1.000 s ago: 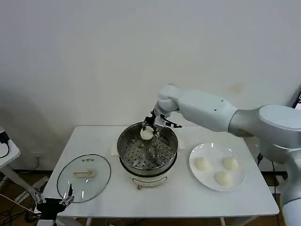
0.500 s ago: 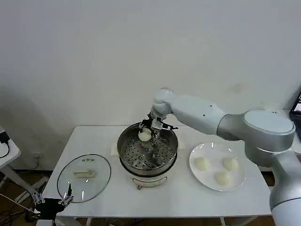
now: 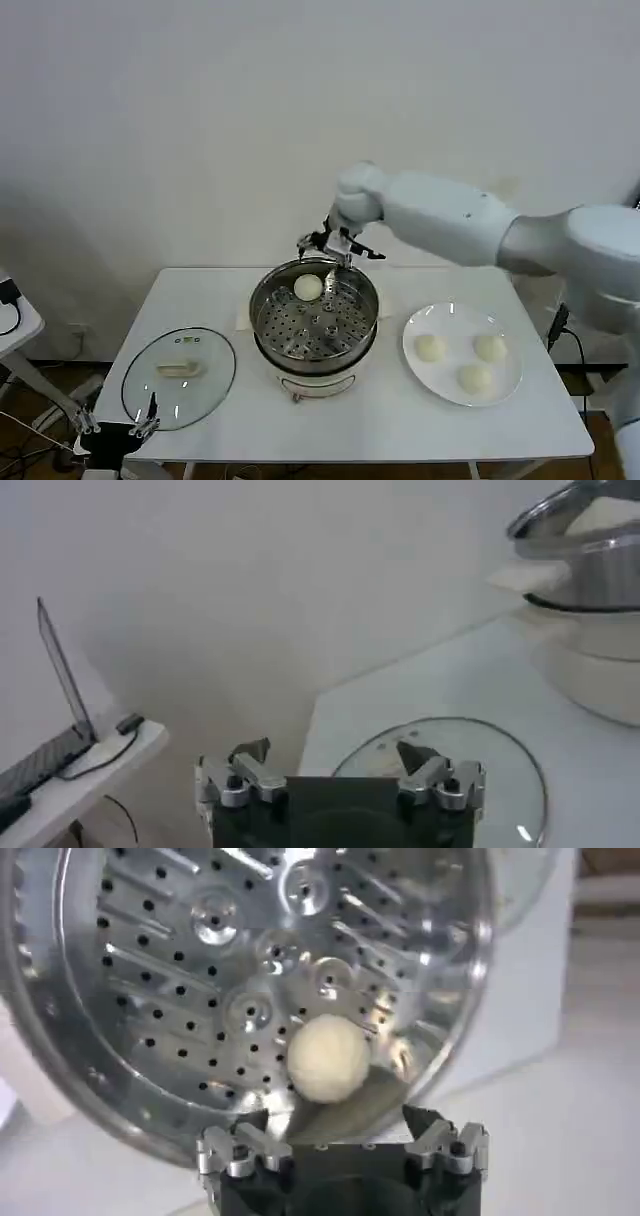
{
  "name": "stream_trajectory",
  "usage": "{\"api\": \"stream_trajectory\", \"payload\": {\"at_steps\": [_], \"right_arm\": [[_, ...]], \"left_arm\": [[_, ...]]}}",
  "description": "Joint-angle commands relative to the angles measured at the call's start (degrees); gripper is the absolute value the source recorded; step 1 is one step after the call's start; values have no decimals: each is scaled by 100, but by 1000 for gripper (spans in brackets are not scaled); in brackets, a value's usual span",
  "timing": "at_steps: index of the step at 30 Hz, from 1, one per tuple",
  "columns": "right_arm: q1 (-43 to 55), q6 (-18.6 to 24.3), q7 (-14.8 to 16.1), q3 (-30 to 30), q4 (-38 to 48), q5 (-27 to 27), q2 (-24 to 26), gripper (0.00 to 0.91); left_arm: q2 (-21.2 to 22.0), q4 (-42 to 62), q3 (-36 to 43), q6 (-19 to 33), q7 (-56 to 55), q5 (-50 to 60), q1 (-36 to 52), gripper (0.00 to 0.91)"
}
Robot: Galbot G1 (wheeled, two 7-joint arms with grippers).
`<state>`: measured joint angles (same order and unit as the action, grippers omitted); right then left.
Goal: Take steamed baozi put them in steamer then cover it.
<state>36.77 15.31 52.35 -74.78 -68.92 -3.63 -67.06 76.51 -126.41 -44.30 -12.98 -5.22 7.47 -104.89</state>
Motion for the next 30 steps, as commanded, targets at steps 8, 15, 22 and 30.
{"api": "stream_trajectory", "payload": {"at_steps": [8,15,22,30], "right_arm": [[261,-2465,408,-483,-1953,1383,3362,907],[-588,-2737,304,-320,-2203,1136,4128,907],[-1479,-2755,320,87,-1979,981,4099,907],[-2454,-3066,102,920,-1217,924,3490,907]], "left_arm": [[-263,-139,247,-41,51,44,32,907],[-392,-140,317,-20,54,135,-10,907],[-444,-109,294,-4,41,187,3,907],[-377,-151,272,6,44,264,11,907]]}}
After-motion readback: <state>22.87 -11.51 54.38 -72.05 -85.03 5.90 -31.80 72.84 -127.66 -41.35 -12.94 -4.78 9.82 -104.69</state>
